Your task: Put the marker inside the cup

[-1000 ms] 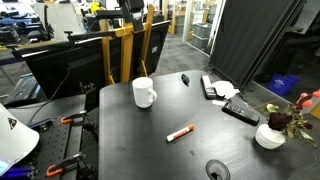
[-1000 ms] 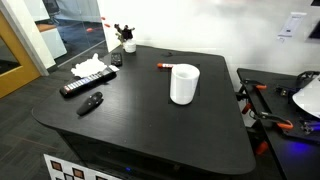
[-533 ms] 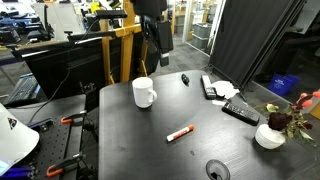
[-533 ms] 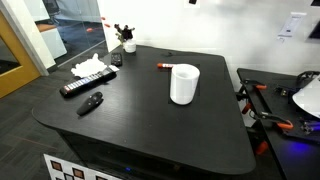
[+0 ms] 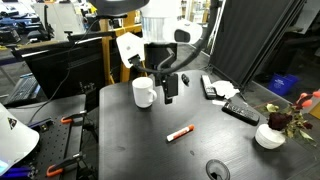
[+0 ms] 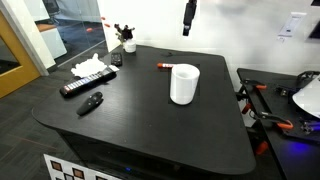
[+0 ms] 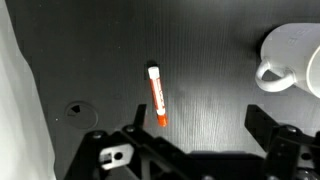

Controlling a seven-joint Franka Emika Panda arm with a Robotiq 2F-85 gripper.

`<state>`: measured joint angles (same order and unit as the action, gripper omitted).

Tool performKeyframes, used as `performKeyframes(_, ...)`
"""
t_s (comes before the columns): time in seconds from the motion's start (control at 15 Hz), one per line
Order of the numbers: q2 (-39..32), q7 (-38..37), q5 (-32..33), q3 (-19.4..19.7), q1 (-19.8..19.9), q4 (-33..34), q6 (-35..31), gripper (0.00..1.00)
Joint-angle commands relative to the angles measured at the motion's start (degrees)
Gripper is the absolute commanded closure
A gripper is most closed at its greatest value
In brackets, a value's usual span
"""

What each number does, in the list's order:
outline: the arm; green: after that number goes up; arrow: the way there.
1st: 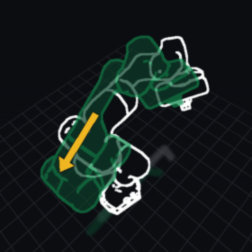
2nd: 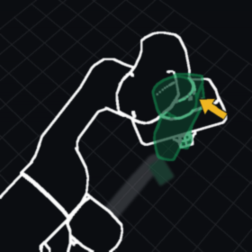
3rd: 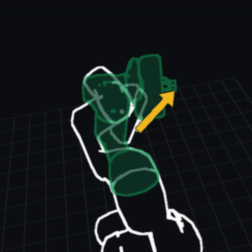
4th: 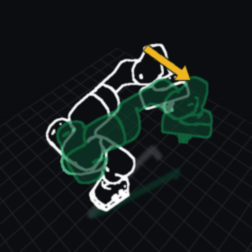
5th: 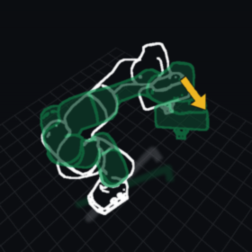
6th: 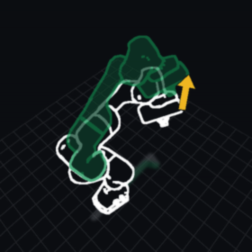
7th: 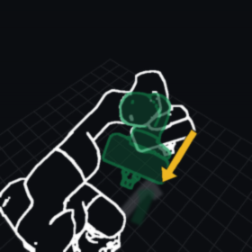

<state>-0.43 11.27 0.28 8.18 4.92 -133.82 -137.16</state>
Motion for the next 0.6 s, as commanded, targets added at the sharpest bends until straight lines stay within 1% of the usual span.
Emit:
performKeyframes(0.0, -6.18, -1.91, 1.00, -0.06, 1.37, 2.20, -0.96, 0.00)
performKeyframes(0.07, -3.05, -0.42, 0.08, -0.63, 1.20, 0.53, -0.09, 0.00)
performKeyframes(0.2, -4.50, -0.43, 0.10, -0.69, 1.36, 0.68, -0.10, 0.00)
performKeyframes(0.53, -4.00, -0.42, 0.09, -0.81, 1.29, 0.79, -0.10, 0.00)
